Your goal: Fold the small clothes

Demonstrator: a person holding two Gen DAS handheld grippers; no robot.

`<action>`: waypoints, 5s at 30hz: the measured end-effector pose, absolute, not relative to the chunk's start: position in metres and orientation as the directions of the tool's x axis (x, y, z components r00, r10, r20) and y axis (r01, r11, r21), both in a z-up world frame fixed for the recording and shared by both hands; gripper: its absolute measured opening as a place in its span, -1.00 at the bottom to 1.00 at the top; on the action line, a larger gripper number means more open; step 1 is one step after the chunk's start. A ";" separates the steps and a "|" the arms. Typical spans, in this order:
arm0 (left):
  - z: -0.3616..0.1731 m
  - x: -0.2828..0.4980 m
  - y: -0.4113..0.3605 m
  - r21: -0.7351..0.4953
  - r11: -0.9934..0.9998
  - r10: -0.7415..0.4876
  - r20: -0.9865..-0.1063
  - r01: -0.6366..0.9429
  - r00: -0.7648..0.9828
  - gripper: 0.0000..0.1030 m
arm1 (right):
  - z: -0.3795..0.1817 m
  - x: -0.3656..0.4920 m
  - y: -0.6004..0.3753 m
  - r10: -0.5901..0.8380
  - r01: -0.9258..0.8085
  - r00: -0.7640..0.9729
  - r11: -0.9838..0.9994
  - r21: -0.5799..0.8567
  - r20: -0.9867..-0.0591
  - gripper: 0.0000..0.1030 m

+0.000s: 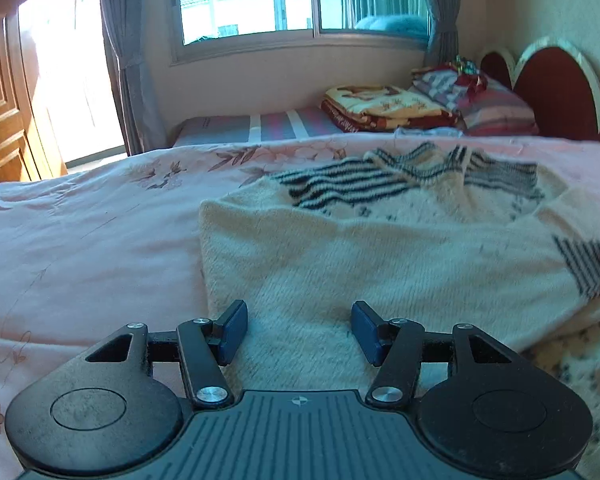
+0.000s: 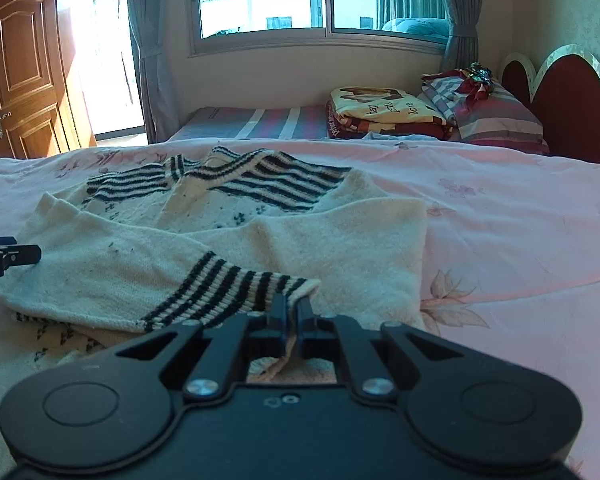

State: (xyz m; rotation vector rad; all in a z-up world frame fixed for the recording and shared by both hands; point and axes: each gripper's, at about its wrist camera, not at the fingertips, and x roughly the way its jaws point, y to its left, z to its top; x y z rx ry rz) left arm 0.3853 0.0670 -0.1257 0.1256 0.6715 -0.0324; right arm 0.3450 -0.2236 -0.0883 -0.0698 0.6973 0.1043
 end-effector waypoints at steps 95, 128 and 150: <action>-0.145 0.150 0.114 -0.641 0.767 -0.546 -0.631 0.027 0.551 -0.46 | -0.110 0.141 -0.309 0.674 -0.038 0.450 0.669 0.742 -0.585 -0.09; -0.160 0.111 0.151 -0.685 0.727 -0.501 -0.572 -0.043 0.649 -0.91 | -0.108 0.107 -0.320 0.580 -0.077 0.517 0.764 0.640 -0.630 -0.89; -0.086 0.320 0.155 -0.723 0.690 -0.499 -0.438 0.037 0.747 -0.91 | -0.036 0.298 -0.337 0.564 -0.138 0.703 0.706 0.695 -0.433 -0.89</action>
